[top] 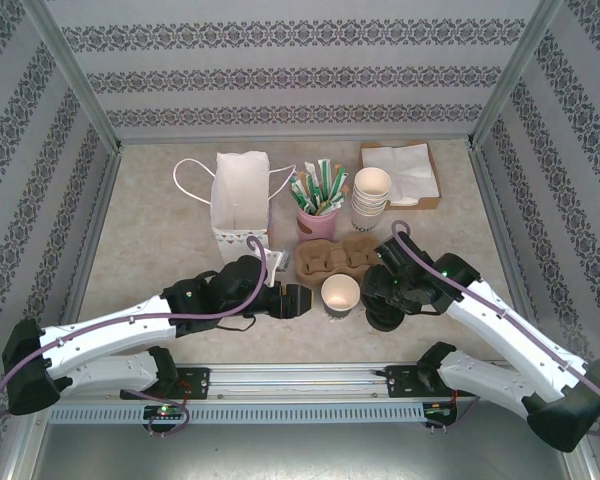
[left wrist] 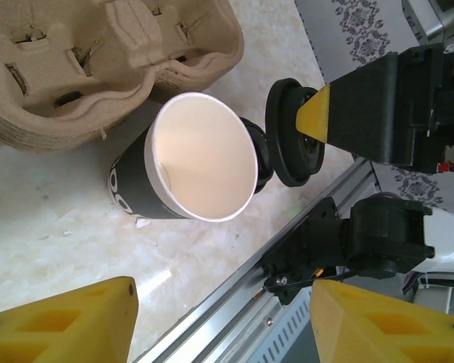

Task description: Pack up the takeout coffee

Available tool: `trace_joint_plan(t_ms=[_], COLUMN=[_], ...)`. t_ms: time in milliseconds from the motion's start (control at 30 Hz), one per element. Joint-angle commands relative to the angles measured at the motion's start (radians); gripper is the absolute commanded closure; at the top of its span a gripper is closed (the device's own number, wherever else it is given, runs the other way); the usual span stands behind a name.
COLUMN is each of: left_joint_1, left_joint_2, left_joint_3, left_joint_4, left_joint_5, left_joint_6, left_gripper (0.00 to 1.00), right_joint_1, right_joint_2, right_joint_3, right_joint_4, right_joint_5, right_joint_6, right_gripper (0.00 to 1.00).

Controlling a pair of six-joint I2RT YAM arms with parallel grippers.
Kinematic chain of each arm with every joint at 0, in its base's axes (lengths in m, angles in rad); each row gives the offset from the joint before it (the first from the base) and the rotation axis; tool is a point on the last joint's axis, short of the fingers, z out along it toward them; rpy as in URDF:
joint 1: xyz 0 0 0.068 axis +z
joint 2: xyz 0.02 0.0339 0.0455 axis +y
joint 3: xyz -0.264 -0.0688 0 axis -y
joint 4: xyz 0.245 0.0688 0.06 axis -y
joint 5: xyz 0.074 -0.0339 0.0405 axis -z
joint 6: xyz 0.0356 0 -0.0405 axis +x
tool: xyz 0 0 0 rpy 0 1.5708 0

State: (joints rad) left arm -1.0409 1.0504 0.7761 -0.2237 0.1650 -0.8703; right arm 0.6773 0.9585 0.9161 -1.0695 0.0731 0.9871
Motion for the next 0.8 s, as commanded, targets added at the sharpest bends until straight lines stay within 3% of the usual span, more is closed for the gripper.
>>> trace_joint_plan(t_ms=[0,333,767], left_joint_1=[-0.015,-0.015,-0.015], left_joint_2=[0.002,0.033,0.046], left_joint_3=[-0.015,-0.059,-0.083], left_joint_4=[0.055,0.060,0.032], left_joint_5=[-0.004,-0.057,-0.098], left_joint_6=[-0.040,-0.063,-0.081], left_gripper=[0.38,0.38,0.38], right_joint_1=[0.044,0.141,0.176], right_joint_2=[0.031,0.183,0.324], right_joint_3=[0.082,0.177,0.250], right_joint_4=[-0.039,0.022,-0.001], right_joint_5=[0.042,0.002,-0.015], right_joint_6=[-0.034,-0.067,-0.143], right_gripper=[0.28,0.29,0.28])
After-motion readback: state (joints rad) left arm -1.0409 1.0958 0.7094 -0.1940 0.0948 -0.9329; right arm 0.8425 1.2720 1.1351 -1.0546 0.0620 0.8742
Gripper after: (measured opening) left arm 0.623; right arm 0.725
